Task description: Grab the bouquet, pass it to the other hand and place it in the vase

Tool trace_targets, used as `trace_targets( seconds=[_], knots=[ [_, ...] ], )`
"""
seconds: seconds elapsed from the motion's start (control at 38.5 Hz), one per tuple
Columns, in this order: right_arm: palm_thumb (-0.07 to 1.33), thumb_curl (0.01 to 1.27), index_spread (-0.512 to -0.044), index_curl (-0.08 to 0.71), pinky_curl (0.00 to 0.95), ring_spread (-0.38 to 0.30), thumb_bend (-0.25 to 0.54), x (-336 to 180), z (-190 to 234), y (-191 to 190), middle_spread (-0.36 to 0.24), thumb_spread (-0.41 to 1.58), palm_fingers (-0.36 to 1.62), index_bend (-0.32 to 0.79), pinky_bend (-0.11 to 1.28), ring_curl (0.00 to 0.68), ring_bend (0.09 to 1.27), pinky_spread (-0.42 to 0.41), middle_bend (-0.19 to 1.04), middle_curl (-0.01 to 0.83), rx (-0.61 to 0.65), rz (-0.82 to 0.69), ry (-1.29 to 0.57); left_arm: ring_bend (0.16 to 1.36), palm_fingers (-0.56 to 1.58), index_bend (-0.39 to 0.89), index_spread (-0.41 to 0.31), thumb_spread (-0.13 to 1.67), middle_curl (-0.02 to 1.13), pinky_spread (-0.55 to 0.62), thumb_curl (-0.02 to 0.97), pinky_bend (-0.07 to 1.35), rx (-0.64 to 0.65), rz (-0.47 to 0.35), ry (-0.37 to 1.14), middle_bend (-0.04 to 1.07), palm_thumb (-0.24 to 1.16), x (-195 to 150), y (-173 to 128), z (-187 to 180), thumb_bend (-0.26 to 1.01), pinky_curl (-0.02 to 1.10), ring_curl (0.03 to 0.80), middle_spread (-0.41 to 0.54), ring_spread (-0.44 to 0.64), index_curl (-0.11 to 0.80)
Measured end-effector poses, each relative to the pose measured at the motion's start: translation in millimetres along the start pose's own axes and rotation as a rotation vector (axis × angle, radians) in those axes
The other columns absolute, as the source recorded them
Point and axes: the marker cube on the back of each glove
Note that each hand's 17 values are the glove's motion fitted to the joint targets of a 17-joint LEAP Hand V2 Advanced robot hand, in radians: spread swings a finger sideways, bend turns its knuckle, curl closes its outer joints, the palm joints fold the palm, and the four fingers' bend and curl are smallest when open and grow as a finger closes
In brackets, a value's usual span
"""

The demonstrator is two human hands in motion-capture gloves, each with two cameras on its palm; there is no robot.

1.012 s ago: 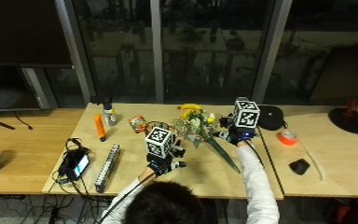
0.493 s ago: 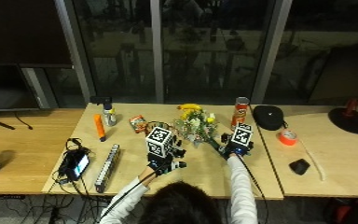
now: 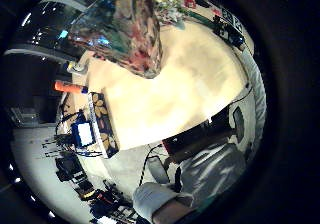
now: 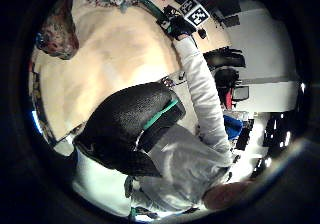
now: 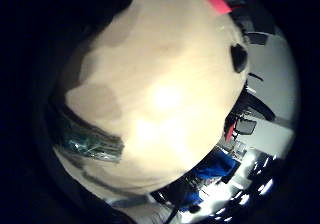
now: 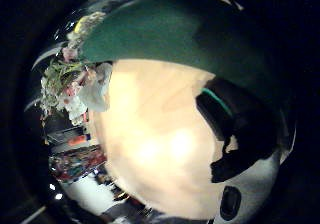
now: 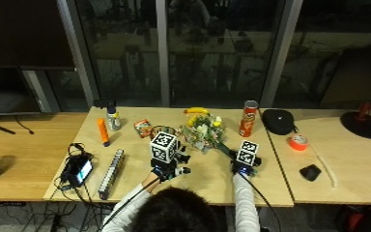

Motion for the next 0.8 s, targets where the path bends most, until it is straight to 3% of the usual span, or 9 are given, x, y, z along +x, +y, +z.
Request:
trace_targets(
  seconds=[0.1,0.13,0.18,0.21,0.29,0.42,0.55,0.67,0.8],
  knots=[
    [0.66,0.33,-0.246,0.269,0.239,-0.003,0.057,2,-10,-3,-0.047,1.14,0.68,0.53,0.45,0.243,0.5,0.17,0.29,0.345,0.124,0.016,0.025,0.45,-0.03,0.18,0.02,0.93,0.21,0.48,0.3,0.29,-0.001,-0.021,-0.028,0.16,0.07,-9,-2,-7,-0.03,0.3,0.207,0.324,0.51,0.345],
    [0.67,0.33,-0.243,0.266,0.248,-0.027,0.061,2,-14,-2,-0.054,1.15,0.79,0.49,0.48,0.256,0.53,0.127,0.3,0.353,0.143,0.015,0.036,0.45,-0.03,0.18,0.02,0.93,0.21,0.48,0.3,0.29,0.001,-0.026,-0.025,0.16,0.07,-11,-3,-8,-0.03,0.3,0.207,0.324,0.51,0.346],
    [0.71,0.33,-0.247,0.213,0.285,-0.086,0.075,2,-20,-1,-0.093,1.16,1.2,0.25,0.64,0.286,0.65,-0.045,0.41,0.39,0.175,0.017,0.055,0.45,-0.03,0.18,0.02,0.93,0.21,0.48,0.301,0.29,0.007,-0.032,-0.01,0.16,0.07,-14,-4,-12,-0.03,0.3,0.208,0.324,0.51,0.347],
    [0.73,0.33,-0.249,0.216,0.297,-0.108,0.078,2,-23,-1,-0.108,1.16,1.3,0.19,0.68,0.31,0.71,-0.061,0.46,0.41,0.191,0.024,0.06,0.45,-0.03,0.18,0.02,0.93,0.21,0.48,0.301,0.29,0.009,-0.034,-0.002,0.16,0.07,-16,-5,-13,-0.03,0.3,0.209,0.324,0.51,0.347],
    [0.79,0.34,-0.245,0.259,0.361,-0.139,0.1,4,-30,-3,-0.134,1.16,1.47,0.2,0.74,0.392,0.85,-0.094,0.58,0.471,0.246,0.059,0.035,0.45,-0.02,0.18,0.016,0.93,0.21,0.48,0.302,0.29,0.018,-0.039,0.008,0.16,0.07,-20,-8,-19,-0.03,0.3,0.209,0.324,0.51,0.35],
    [0.79,0.33,-0.243,0.343,0.418,-0.159,0.062,-6,-47,-10,-0.151,1.14,1.53,0.38,0.75,0.471,0.96,-0.132,0.74,0.546,0.323,0.063,-0.254,0.44,-0.01,0.19,0.011,0.93,0.21,0.47,0.303,0.28,0.021,-0.051,0.006,0.17,0.07,-27,-18,-27,-0.03,0.3,0.211,0.319,0.51,0.357],
    [0.8,0.33,-0.237,0.415,0.459,-0.169,0.039,-29,-78,3,-0.157,1.14,1.48,0.5,0.79,0.518,1.02,-0.148,0.83,0.593,0.29,-0.009,-0.612,0.44,0.03,0.21,0.007,0.93,0.22,0.47,0.305,0.26,0.038,-0.041,0.115,0.18,0.07,-30,-30,-42,-0.03,0.3,0.213,0.31,0.5,0.367],
    [0.88,0.36,-0.23,0.464,0.495,-0.173,0.056,-54,-123,17,-0.159,1.13,1.42,0.57,0.83,0.549,1.06,-0.16,0.89,0.624,0.314,-0.088,-0.865,0.44,0.08,0.2,0.019,0.94,0.23,0.47,0.305,0.23,0.099,-0.034,0.238,0.19,0.07,-27,-38,-66,-0.03,0.29,0.214,0.296,0.49,0.374],
    [0.92,0.41,-0.222,0.493,0.526,-0.174,0.046,-87,-147,17,-0.159,1.06,1.37,0.57,0.87,0.574,1.1,-0.165,0.94,0.646,0.19,-0.206,-1.169,0.43,0.13,0.2,0.033,0.95,0.25,0.47,0.309,0.2,0.181,-0.016,0.363,0.2,0.1,-23,-53,-92,-0.01,0.29,0.215,0.279,0.48,0.382]
  ],
)
